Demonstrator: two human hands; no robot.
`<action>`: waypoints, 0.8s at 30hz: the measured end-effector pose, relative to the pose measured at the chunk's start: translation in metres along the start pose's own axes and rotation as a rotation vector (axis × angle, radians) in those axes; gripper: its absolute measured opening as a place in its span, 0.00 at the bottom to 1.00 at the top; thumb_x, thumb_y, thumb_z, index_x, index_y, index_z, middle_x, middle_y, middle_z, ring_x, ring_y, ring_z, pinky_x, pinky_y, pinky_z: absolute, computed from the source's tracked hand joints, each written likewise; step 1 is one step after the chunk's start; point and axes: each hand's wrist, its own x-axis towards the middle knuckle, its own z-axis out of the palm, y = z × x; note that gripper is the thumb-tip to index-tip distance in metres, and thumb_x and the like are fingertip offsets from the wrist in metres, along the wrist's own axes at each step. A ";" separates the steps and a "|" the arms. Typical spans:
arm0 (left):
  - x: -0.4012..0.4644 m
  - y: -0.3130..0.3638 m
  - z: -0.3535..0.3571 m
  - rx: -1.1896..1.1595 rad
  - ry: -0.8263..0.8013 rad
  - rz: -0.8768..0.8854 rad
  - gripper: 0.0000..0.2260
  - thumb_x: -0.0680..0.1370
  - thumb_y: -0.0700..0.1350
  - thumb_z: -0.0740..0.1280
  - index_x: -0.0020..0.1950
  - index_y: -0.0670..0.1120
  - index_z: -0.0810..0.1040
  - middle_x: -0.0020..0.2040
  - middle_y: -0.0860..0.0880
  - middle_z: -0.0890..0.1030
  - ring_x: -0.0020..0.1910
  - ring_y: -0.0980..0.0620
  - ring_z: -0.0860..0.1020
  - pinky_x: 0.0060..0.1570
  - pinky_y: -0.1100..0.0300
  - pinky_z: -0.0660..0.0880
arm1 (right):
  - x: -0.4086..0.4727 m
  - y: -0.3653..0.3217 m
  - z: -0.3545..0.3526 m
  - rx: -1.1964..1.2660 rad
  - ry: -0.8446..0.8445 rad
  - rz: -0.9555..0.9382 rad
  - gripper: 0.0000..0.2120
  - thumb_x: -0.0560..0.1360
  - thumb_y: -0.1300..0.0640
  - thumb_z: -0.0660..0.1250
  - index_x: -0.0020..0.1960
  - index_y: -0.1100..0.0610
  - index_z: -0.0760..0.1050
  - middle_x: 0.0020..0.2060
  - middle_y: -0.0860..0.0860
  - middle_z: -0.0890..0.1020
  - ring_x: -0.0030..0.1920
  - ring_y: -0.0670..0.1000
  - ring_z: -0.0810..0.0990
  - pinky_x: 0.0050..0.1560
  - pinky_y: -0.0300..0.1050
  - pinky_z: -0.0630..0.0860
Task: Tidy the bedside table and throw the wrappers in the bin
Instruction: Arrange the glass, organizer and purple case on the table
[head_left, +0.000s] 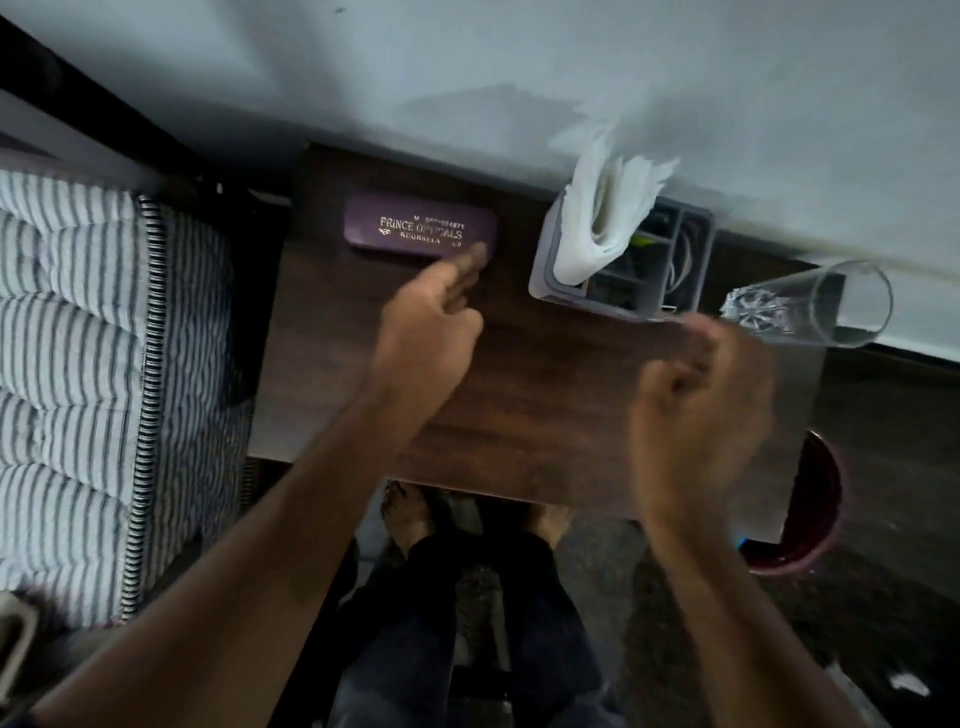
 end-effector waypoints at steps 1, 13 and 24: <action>0.001 0.001 0.007 -0.023 -0.039 -0.009 0.34 0.73 0.22 0.58 0.78 0.41 0.68 0.73 0.47 0.76 0.73 0.53 0.74 0.76 0.59 0.67 | 0.009 0.010 -0.006 0.036 0.011 0.132 0.25 0.70 0.63 0.63 0.66 0.59 0.77 0.60 0.55 0.81 0.47 0.38 0.74 0.51 0.19 0.66; -0.006 0.002 0.055 0.026 -0.066 0.011 0.39 0.74 0.29 0.62 0.82 0.51 0.60 0.59 0.50 0.82 0.36 0.57 0.72 0.35 0.63 0.70 | 0.047 0.029 0.010 0.430 -0.326 0.335 0.26 0.67 0.63 0.61 0.63 0.51 0.79 0.33 0.42 0.79 0.27 0.40 0.69 0.29 0.41 0.67; -0.001 -0.018 -0.021 -0.032 0.486 -0.024 0.29 0.75 0.33 0.61 0.77 0.44 0.71 0.59 0.53 0.84 0.50 0.58 0.82 0.55 0.63 0.79 | -0.034 -0.005 0.031 0.442 -0.147 0.348 0.23 0.70 0.70 0.60 0.61 0.55 0.78 0.56 0.55 0.82 0.52 0.51 0.84 0.56 0.57 0.82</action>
